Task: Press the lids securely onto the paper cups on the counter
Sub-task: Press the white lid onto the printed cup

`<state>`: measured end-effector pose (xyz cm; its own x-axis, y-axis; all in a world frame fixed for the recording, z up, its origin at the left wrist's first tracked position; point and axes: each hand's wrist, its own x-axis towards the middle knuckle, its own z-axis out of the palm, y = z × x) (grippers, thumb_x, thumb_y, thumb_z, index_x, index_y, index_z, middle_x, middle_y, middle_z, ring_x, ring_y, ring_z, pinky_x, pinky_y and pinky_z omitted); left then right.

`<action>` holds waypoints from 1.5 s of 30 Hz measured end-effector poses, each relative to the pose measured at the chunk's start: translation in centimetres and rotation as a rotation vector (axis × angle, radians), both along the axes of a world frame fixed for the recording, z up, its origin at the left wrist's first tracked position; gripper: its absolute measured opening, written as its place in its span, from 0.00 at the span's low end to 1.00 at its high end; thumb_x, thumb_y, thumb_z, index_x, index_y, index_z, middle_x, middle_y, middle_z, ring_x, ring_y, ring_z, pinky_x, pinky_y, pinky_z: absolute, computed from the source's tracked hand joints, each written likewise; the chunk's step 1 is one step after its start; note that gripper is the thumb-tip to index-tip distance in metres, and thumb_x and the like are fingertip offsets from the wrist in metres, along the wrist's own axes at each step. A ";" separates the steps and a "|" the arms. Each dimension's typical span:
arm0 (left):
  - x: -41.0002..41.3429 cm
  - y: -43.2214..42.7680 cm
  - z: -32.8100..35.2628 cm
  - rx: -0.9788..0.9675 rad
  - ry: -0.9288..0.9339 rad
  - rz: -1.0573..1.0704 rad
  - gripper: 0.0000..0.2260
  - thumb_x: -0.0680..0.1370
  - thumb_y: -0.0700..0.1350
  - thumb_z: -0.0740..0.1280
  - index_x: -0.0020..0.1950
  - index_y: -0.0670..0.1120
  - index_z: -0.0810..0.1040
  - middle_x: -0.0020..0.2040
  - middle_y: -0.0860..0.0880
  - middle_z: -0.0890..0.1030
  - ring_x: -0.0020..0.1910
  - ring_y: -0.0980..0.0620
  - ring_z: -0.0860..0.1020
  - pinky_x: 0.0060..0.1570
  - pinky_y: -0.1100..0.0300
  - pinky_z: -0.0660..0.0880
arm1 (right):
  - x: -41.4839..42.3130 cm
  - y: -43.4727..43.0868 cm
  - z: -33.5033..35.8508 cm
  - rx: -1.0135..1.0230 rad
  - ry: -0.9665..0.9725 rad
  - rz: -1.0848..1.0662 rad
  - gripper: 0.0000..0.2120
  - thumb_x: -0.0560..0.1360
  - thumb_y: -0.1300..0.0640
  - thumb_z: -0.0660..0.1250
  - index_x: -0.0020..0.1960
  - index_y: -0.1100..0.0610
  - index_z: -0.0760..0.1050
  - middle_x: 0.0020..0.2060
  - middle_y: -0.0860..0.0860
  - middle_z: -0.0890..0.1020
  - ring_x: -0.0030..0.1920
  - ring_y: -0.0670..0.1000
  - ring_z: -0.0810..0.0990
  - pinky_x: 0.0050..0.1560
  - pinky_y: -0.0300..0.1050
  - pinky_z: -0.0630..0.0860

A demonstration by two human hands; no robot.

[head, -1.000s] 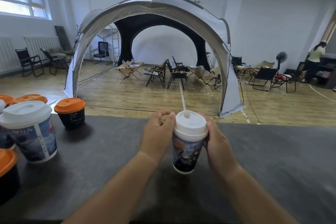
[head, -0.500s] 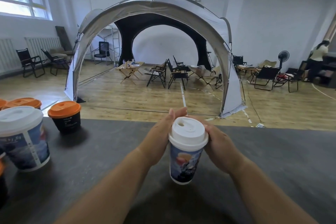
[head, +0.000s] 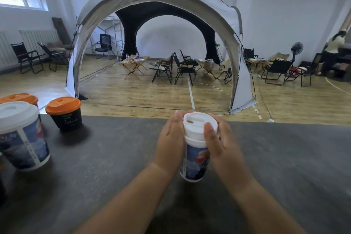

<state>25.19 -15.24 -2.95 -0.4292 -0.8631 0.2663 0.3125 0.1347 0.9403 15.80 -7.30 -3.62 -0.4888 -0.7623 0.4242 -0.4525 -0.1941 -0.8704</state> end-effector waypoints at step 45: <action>0.5 0.2 -0.2 -0.152 -0.090 -0.152 0.15 0.78 0.56 0.56 0.57 0.48 0.71 0.51 0.50 0.79 0.46 0.63 0.81 0.42 0.68 0.77 | -1.4 0.8 2.0 0.172 -0.014 0.107 0.40 0.69 0.36 0.66 0.77 0.46 0.58 0.69 0.47 0.71 0.67 0.47 0.73 0.66 0.46 0.74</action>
<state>25.72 -15.04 -3.12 -0.5791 -0.7396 0.3429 0.2562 0.2342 0.9378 14.40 -6.50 -1.63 -0.4064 -0.8707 0.2769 -0.4247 -0.0883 -0.9010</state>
